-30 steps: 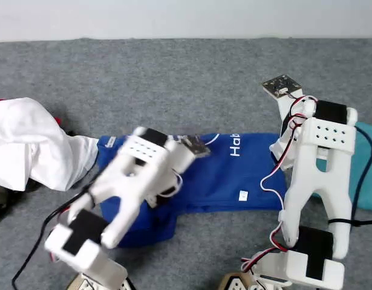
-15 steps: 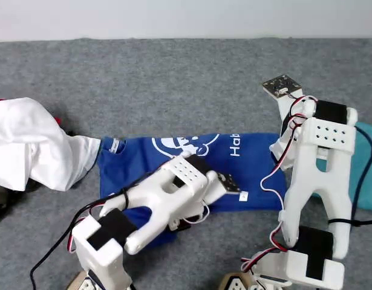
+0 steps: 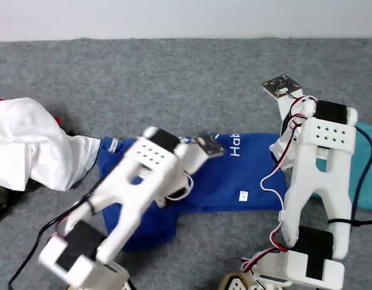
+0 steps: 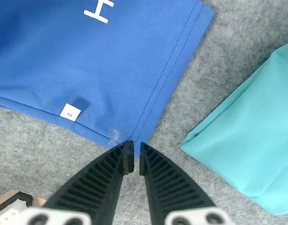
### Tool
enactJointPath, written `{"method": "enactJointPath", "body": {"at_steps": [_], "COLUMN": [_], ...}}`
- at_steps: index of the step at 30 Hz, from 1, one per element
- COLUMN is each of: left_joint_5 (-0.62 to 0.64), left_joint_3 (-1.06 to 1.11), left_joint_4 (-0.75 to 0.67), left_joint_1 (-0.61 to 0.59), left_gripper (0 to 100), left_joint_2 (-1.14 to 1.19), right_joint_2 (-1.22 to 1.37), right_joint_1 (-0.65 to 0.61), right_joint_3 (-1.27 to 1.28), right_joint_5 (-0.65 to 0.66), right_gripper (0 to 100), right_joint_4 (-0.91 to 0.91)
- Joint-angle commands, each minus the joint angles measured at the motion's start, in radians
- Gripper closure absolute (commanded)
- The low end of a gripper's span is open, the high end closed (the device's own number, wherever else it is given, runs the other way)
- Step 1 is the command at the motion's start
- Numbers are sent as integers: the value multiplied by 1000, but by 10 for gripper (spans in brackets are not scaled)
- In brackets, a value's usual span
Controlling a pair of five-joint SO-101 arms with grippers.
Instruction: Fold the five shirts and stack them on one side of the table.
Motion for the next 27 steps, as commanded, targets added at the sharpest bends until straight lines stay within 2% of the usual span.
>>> {"method": "enactJointPath", "body": {"at_steps": [1, 5, 8, 12, 16, 20, 27], "left_joint_5": [6, 8, 101, 245, 255, 256, 253], "left_joint_3": [-41, -64, -105, -148, -189, -285, -518], "left_joint_4": [-2, -123, -233, -384, -462, -440, -292], "left_joint_1": [-74, -203, -288, -362, -368, -384, -480], "left_gripper": [987, 984, 984, 983, 983, 983, 985], "left_joint_2": [-124, -137, -100, -3, 149, 330, 566], "right_joint_2": [-44, -42, -42, -42, 5, 151, 374], "right_joint_1": [5, -13, -73, -130, -134, -127, -38], "right_joint_3": [-48, -25, 34, 129, 232, 253, 129], "right_joint_5": [-8, -15, -44, -187, -258, -256, -255], "right_gripper": [967, 967, 966, 966, 967, 967, 967], "right_joint_4": [-1, -58, -137, -346, -591, -700, -704]}}
